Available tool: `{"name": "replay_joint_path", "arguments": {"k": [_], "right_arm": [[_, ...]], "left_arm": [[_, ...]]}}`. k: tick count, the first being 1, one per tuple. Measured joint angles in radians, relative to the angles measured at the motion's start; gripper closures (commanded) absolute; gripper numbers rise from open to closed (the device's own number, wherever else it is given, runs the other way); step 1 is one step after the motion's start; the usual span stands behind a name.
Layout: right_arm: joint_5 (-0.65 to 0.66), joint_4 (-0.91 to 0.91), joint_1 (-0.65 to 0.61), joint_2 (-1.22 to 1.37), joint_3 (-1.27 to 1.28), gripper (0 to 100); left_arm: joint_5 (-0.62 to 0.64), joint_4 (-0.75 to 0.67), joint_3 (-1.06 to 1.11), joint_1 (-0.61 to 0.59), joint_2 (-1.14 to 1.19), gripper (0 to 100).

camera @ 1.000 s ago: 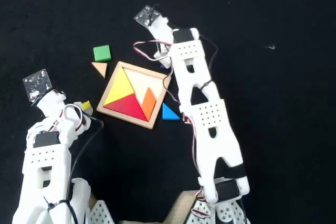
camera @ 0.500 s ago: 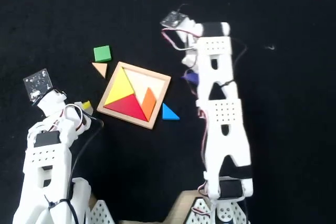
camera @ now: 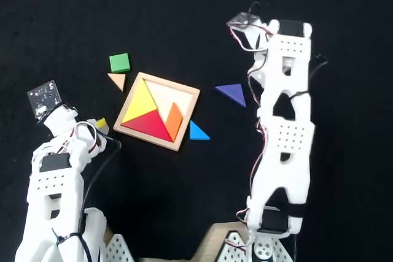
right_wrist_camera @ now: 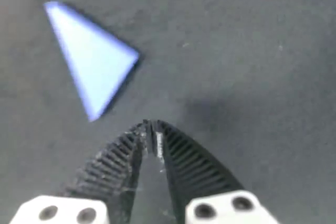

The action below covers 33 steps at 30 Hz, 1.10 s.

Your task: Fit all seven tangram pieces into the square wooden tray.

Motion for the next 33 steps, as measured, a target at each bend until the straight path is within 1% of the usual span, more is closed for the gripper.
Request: {"name": "replay_joint_path", "arguments": {"k": [4, 6, 7, 10, 12, 13, 19, 23, 28, 31, 33], "right_arm": [[0.052, -0.008, -0.072, -0.238, 0.270, 98.2], [0.066, -0.060, -0.112, -0.330, 0.416, 95.3], [0.071, -0.101, -0.124, -0.351, 0.486, 91.2], [0.095, -0.247, -0.146, -0.368, 0.661, 74.2], [0.104, -0.302, -0.175, -0.370, 0.721, 66.2], [0.107, -0.313, -0.189, -0.370, 0.727, 64.0], [0.155, -0.370, -0.199, -0.371, 0.750, 63.2], [0.164, -0.420, -0.199, -0.364, 0.756, 63.2], [0.164, -0.434, -0.199, -0.279, 0.753, 63.2], [0.166, -0.431, -0.199, -0.238, 0.706, 63.2], [0.166, -0.430, -0.199, -0.204, 0.671, 65.0]], "left_arm": [[0.000, 0.000, 0.000, 0.000, 0.000, 78], [0.000, 0.000, 0.000, 0.000, 0.000, 78], [0.000, 0.000, 0.000, 0.000, 0.000, 78], [0.000, 0.000, 0.000, 0.000, 0.000, 78], [0.000, 0.000, 0.000, 0.000, 0.000, 78], [0.000, 0.000, 0.000, 0.000, 0.000, 78], [0.000, 0.000, 0.000, 0.000, 0.000, 78], [0.000, 0.000, 0.000, 0.000, 0.000, 78], [0.000, 0.000, 0.000, 0.000, 0.000, 78], [0.000, 0.000, 0.000, 0.000, 0.000, 78], [0.000, 0.000, 0.000, 0.000, 0.000, 78]]}}
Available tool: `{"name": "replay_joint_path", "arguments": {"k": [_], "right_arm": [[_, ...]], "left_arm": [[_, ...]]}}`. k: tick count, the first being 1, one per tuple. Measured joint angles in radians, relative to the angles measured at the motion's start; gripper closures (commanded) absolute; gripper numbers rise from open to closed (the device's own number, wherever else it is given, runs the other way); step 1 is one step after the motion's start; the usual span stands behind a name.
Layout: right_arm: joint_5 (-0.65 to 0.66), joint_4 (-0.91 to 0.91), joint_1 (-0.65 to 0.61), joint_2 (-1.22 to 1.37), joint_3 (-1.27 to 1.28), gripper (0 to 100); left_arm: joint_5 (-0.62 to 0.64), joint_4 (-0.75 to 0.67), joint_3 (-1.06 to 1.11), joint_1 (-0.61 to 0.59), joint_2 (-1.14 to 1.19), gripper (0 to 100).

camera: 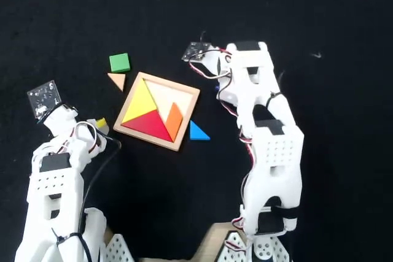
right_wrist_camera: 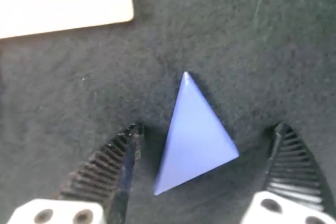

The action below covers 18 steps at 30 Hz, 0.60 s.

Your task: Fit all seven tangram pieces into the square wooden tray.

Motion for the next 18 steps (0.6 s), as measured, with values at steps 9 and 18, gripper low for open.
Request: {"name": "replay_joint_path", "arguments": {"k": [9, 18], "right_arm": [[0.000, 0.100, 0.005, 0.117, -0.219, 83.0], [0.000, 0.166, 0.006, 0.150, -0.308, 79.8]], "left_arm": [[0.000, 0.000, 0.000, 0.000, 0.000, 78], [0.000, 0.000, 0.000, 0.000, 0.000, 78]]}}
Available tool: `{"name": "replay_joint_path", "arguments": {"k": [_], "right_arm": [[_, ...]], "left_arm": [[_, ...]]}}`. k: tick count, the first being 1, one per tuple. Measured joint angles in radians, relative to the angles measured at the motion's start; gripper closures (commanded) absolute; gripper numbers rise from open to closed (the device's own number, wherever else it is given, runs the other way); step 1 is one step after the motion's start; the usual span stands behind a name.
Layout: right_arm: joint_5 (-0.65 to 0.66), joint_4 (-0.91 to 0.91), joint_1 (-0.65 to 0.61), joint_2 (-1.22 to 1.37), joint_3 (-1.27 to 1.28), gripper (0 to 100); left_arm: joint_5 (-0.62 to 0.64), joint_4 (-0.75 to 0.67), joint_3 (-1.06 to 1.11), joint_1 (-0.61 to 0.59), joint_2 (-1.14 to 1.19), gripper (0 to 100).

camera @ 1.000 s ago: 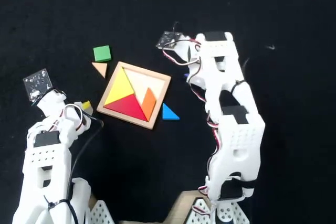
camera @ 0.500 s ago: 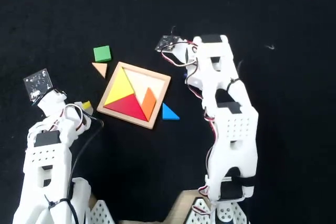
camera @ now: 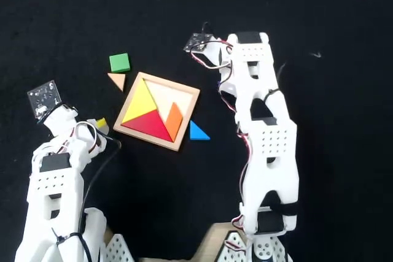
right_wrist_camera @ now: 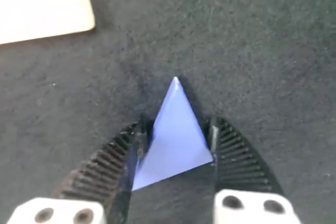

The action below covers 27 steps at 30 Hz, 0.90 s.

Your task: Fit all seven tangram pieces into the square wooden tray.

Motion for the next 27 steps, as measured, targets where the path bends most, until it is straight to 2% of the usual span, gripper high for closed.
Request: {"name": "replay_joint_path", "arguments": {"k": [6, 9, 20, 27], "right_arm": [[0.000, 0.049, -0.005, 0.002, -0.017, 65.1], [0.000, 0.064, -0.011, 0.003, -0.015, 60.9], [0.000, 0.066, 0.064, 0.006, -0.014, 61.7], [0.000, 0.058, 0.064, 0.006, -0.006, 73.1]], "left_arm": [[0.000, -0.006, 0.000, 0.000, 0.000, 78], [0.000, -0.008, 0.000, 0.000, 0.000, 78], [0.000, -0.008, 0.000, 0.000, 0.000, 78], [0.000, -0.008, 0.000, 0.002, 0.000, 78]]}}
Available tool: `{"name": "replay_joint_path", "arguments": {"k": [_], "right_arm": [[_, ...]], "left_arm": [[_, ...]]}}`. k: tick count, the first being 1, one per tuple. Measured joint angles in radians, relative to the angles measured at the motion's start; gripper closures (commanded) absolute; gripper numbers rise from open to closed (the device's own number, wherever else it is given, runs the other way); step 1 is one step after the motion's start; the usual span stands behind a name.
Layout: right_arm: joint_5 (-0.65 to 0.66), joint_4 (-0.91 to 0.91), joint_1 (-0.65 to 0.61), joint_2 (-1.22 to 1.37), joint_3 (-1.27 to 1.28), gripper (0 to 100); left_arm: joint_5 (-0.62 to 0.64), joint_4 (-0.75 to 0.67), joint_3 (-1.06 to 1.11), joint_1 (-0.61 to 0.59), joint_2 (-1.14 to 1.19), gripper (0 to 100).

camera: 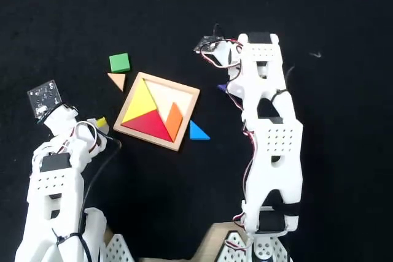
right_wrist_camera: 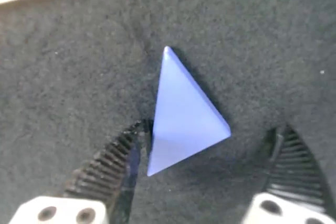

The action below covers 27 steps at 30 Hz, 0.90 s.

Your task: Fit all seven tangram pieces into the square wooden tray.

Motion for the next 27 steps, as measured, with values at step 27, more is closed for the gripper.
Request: {"name": "replay_joint_path", "arguments": {"k": [27], "right_arm": [[0.043, 0.008, -0.023, -0.002, 0.000, 64.2]], "left_arm": [[0.000, 0.000, 0.000, 0.000, 0.000, 78]]}}
